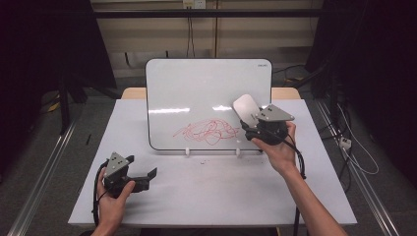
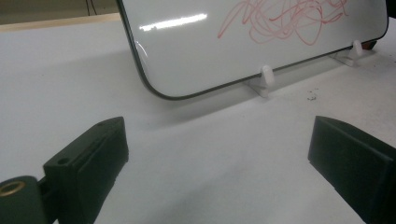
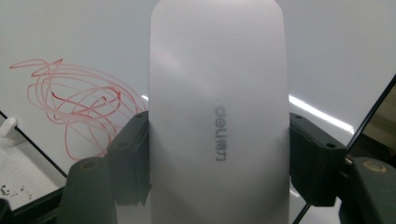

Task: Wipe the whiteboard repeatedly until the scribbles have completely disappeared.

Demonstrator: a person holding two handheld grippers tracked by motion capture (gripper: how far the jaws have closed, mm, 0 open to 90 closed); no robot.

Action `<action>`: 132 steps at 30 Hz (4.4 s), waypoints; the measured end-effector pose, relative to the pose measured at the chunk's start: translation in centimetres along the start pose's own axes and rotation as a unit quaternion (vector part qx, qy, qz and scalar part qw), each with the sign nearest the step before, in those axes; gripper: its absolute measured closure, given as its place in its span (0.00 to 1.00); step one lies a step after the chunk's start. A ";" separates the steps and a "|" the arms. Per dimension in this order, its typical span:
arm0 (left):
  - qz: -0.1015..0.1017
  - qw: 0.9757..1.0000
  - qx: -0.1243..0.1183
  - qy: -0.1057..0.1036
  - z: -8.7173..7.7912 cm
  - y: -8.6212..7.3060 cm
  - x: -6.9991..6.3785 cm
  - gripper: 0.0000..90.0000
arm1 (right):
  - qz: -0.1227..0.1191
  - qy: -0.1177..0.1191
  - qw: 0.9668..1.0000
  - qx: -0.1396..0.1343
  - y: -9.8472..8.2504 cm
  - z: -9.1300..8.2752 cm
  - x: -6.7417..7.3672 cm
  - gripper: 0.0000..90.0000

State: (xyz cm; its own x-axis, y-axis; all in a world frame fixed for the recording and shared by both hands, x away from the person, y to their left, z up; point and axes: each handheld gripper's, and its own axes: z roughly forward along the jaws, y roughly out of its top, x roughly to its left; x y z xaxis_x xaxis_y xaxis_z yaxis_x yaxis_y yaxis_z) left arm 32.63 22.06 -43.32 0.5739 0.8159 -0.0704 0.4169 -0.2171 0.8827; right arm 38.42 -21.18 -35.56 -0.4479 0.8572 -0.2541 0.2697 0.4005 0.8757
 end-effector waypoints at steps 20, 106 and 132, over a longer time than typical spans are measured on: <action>-0.003 1.000 0.002 0.001 -0.2 -0.1 0.0 0.06 | -0.020 -0.002 0.999 0.025 -1.2 2.9 1.7 0.35; 0.001 1.000 0.001 0.004 -0.4 -0.2 -0.1 0.06 | -0.060 -0.110 0.989 0.074 -1.0 4.9 2.8 0.35; 0.005 1.000 0.001 0.004 -0.5 -0.1 -0.2 0.06 | -0.097 -0.085 0.990 0.060 -1.0 6.5 8.6 0.35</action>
State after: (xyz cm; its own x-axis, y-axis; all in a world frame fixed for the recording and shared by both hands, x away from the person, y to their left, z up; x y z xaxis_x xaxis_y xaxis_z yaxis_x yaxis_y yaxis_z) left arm 32.10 22.20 -43.19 0.5725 0.8178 -0.0587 0.4134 -0.2261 0.8820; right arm 39.86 -12.15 -41.28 -0.3545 0.7987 -0.4862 0.2962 0.5891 0.7518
